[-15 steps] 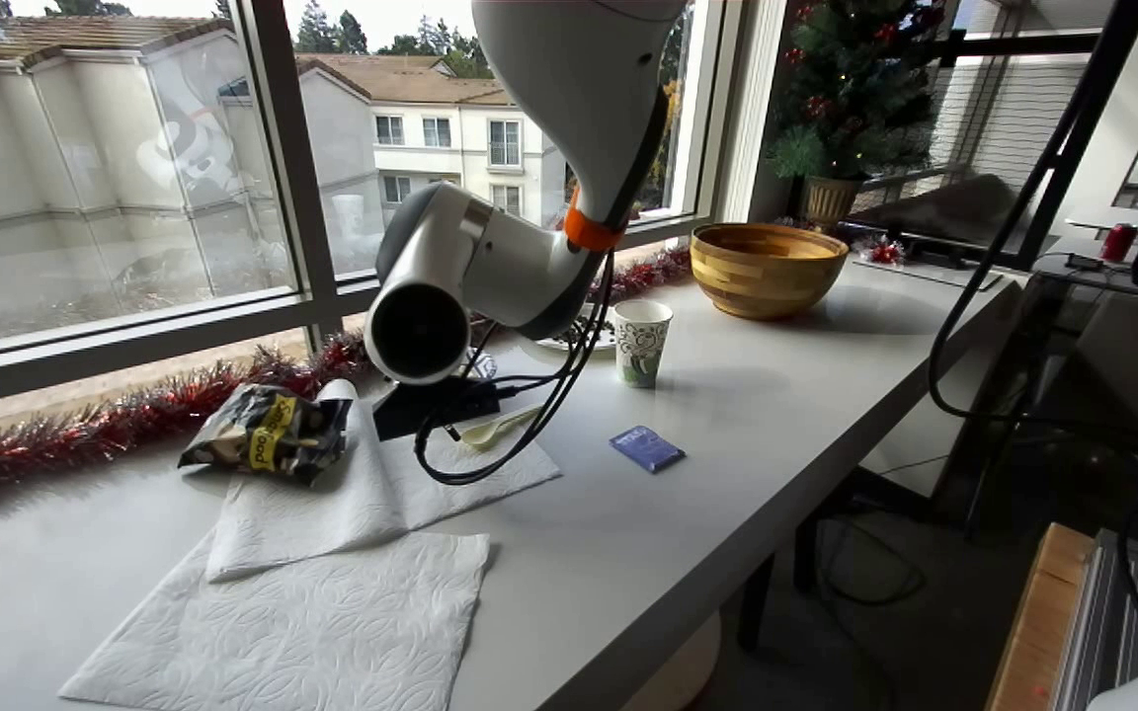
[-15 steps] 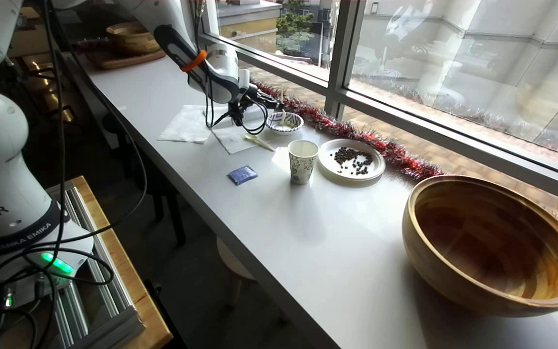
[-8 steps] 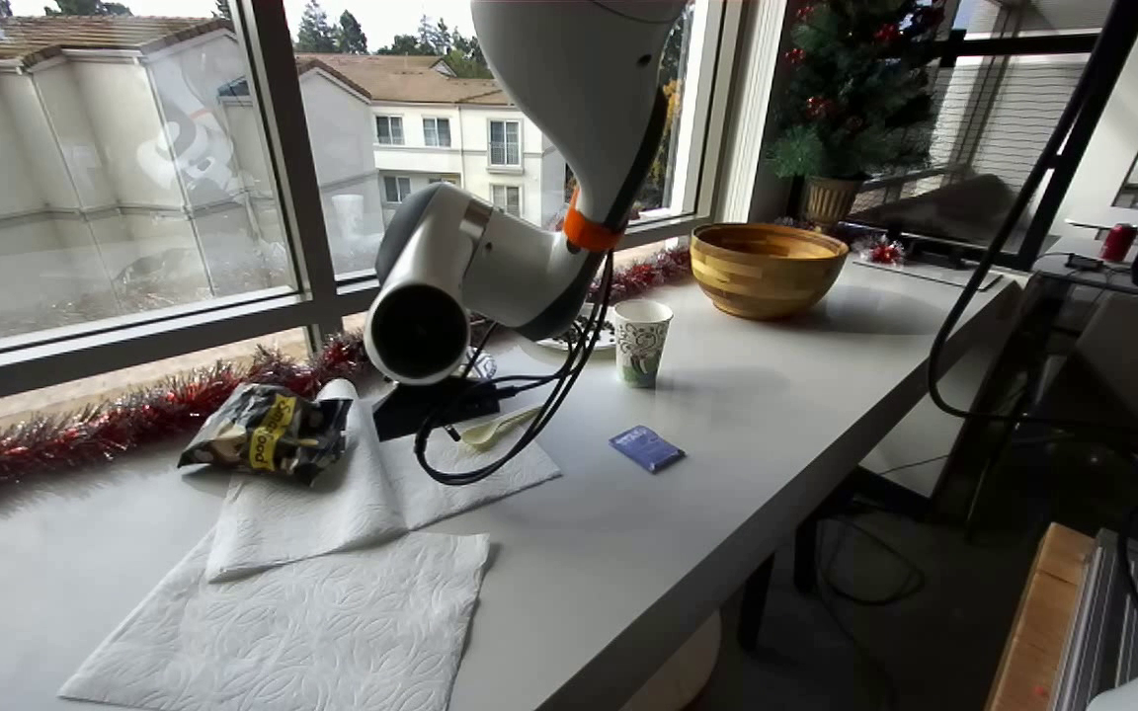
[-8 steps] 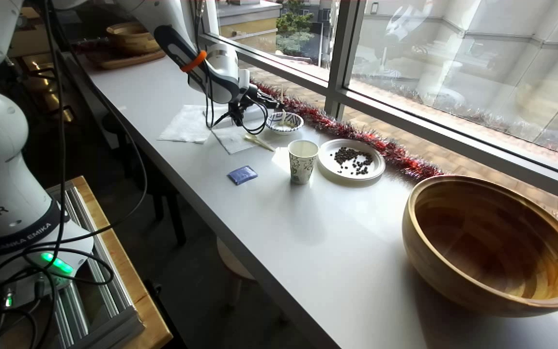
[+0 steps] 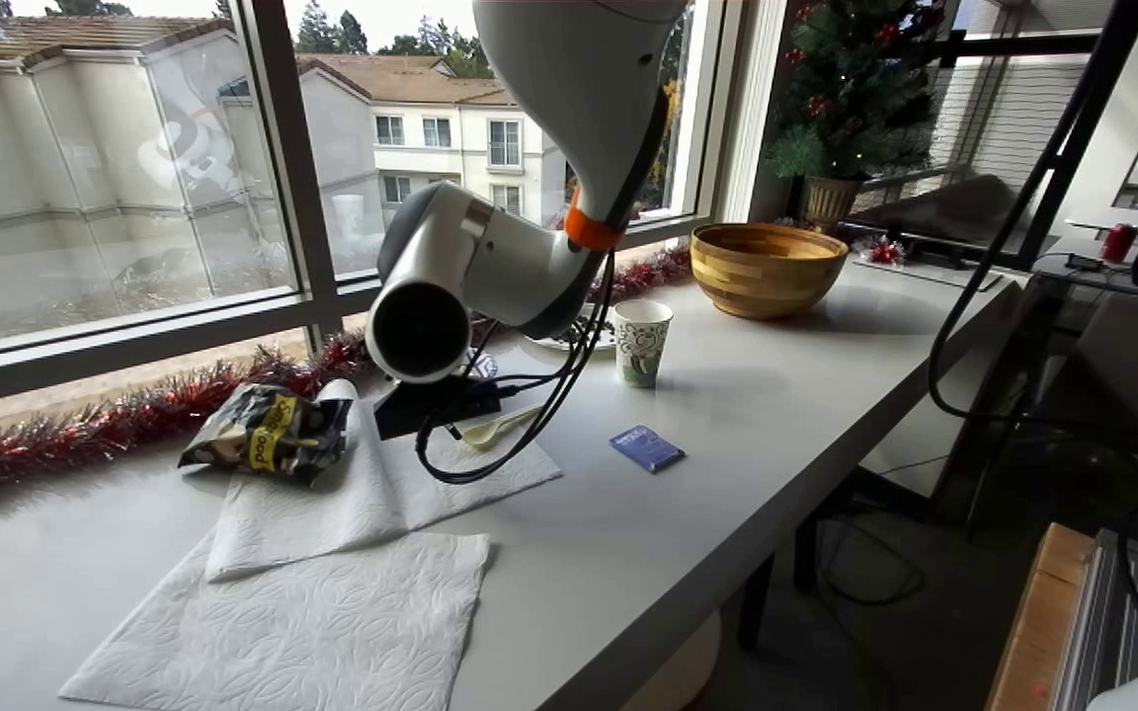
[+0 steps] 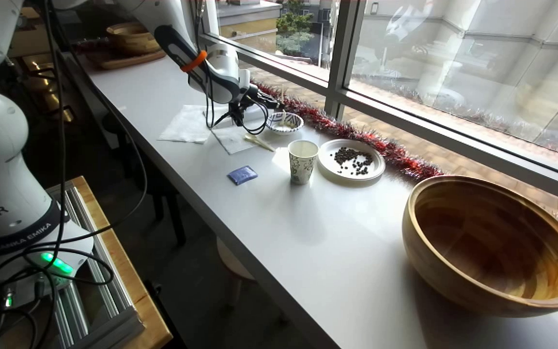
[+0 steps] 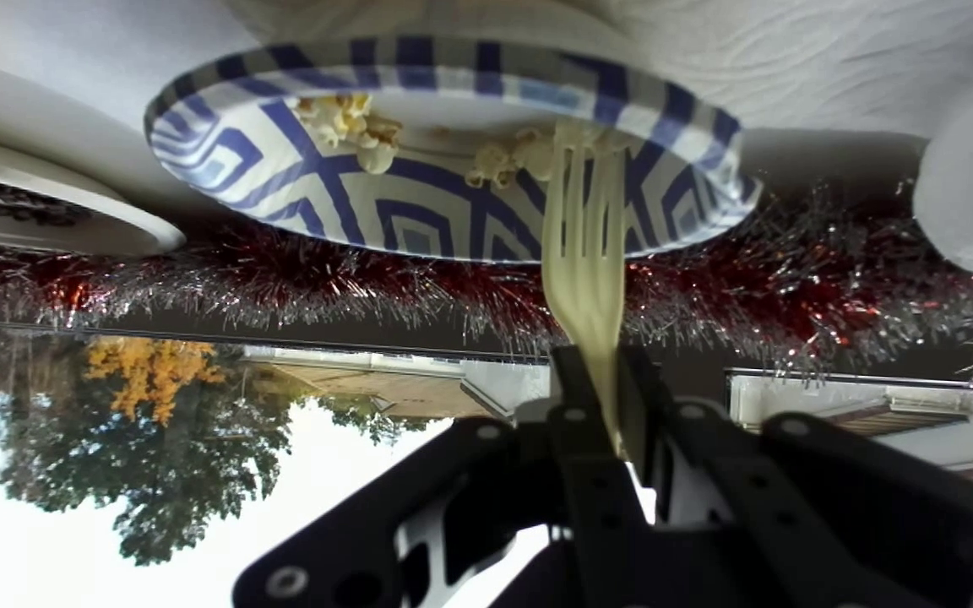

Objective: Use the fork to remove the contents of the white plate with blue markings and put the fork back on the napkin

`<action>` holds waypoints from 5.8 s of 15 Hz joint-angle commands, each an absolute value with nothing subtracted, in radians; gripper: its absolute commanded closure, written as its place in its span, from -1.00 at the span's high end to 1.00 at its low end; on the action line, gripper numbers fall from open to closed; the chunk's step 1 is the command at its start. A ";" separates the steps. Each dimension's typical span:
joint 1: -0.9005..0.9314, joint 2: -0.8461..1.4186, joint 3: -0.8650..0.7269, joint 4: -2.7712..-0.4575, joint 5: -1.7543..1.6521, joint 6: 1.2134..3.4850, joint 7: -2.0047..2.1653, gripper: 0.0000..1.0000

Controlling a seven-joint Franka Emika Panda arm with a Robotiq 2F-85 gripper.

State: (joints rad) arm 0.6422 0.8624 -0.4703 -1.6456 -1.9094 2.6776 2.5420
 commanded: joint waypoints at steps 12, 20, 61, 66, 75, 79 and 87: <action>0.639 0.676 -0.525 -1.763 -1.861 2.847 2.393 -0.94; 0.537 0.466 -0.499 -1.948 -1.541 3.149 1.844 -0.94; -0.232 0.480 0.372 -1.705 0.117 2.087 0.204 -0.94; -0.024 0.580 0.189 -1.584 0.129 2.005 0.209 -0.94; 0.043 0.749 0.131 -1.438 0.183 1.938 0.190 -0.94; 0.043 0.822 0.132 -1.361 0.200 1.918 0.186 -0.94; 0.053 0.943 0.135 -1.228 0.194 1.853 0.161 -0.94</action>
